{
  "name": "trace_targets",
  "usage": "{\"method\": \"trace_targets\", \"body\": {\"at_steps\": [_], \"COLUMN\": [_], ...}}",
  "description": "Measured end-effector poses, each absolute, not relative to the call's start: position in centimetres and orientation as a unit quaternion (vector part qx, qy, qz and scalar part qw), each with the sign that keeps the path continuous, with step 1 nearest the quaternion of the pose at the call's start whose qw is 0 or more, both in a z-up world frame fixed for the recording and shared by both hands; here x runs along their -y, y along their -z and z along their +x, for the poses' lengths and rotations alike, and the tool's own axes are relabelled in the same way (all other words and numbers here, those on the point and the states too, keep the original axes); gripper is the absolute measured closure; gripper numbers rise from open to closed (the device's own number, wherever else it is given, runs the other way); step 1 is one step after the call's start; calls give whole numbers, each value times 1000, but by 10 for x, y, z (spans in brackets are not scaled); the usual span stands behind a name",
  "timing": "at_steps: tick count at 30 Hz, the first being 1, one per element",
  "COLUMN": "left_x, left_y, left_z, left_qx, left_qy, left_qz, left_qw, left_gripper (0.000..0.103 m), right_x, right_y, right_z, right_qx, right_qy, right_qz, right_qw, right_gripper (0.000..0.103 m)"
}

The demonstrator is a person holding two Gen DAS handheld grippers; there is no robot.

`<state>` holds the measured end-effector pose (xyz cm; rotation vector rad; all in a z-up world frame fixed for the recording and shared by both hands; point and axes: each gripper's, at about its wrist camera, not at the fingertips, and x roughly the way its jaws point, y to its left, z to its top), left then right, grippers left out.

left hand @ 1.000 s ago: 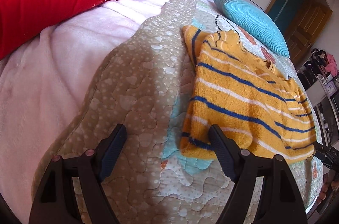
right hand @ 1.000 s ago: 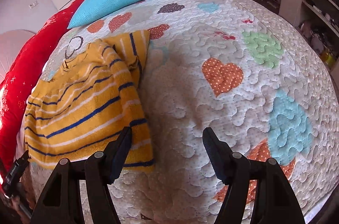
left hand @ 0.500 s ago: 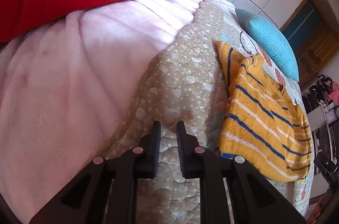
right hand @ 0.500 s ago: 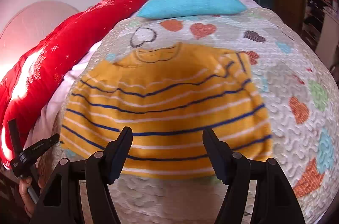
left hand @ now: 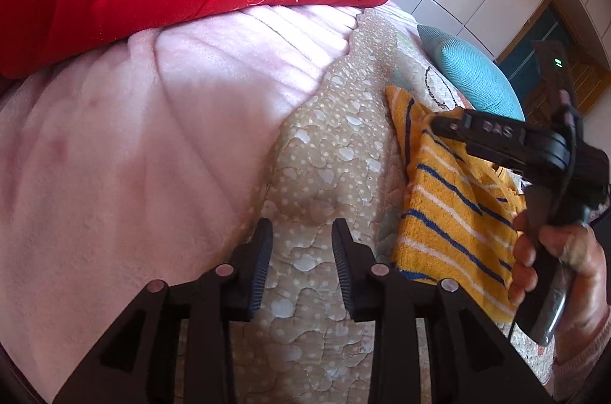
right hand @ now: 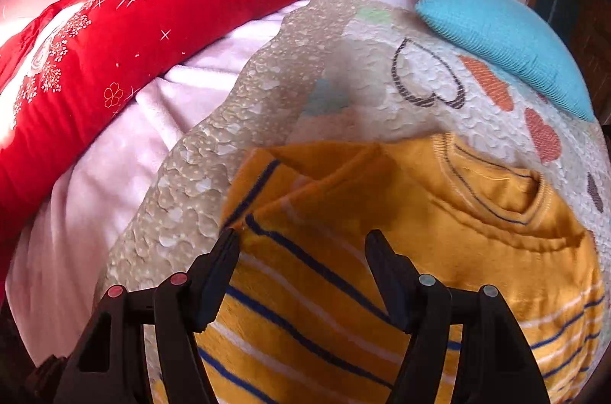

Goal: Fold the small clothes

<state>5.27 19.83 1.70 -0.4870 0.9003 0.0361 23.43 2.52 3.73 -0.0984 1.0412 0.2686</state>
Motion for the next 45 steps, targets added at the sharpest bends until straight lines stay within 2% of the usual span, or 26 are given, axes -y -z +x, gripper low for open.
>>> {"method": "trace_targets", "body": {"at_steps": [1, 5, 7, 11, 16, 18, 21, 28, 30, 35, 37, 45], "left_x": [-201, -214, -224, -240, -244, -241, -236, -237, -238, -238, -238, -232], "left_y": [-18, -21, -23, -21, -18, -19, -20, -18, -17, -15, -15, -14], "left_z": [53, 52, 50, 46, 45, 44, 43, 43, 42, 43, 43, 47], "left_qx": [-430, -423, -416, -411, -414, -414, -415, -417, -417, -421, -420, -422], "left_qy": [-16, -22, -39, -54, -53, -52, -51, -52, -52, -52, -52, -65], "left_qz": [-235, -252, -261, -288, -304, -301, -295, -296, -296, -296, -298, -279], "left_qw": [871, 870, 870, 863, 856, 858, 859, 858, 858, 856, 856, 860], "left_gripper": [71, 67, 58, 57, 57, 56, 53, 52, 51, 51, 51, 49], "right_x": [-31, -54, -64, -63, -62, -64, -65, -86, -87, -82, -73, 23], "right_y": [-31, -7, -3, -14, -27, -26, -19, 1, 5, 0, -10, -89], "right_z": [242, 251, 246, 231, 187, 170, 155, 158, 164, 162, 160, 149], "right_qx": [-508, -528, -522, -519, -499, -487, -479, -464, -469, -469, -469, -432], "right_qy": [-136, -132, -126, -116, -104, -94, -80, -43, -38, -45, -56, -74], "right_qz": [-36, -73, -111, -142, -207, -245, -271, -294, -283, -269, -243, -98], "right_qw": [850, 836, 836, 835, 835, 833, 831, 834, 836, 840, 847, 894], "right_gripper": [30, 7, 7, 14, 15, 21, 35, 38, 44, 71, 79, 82]}}
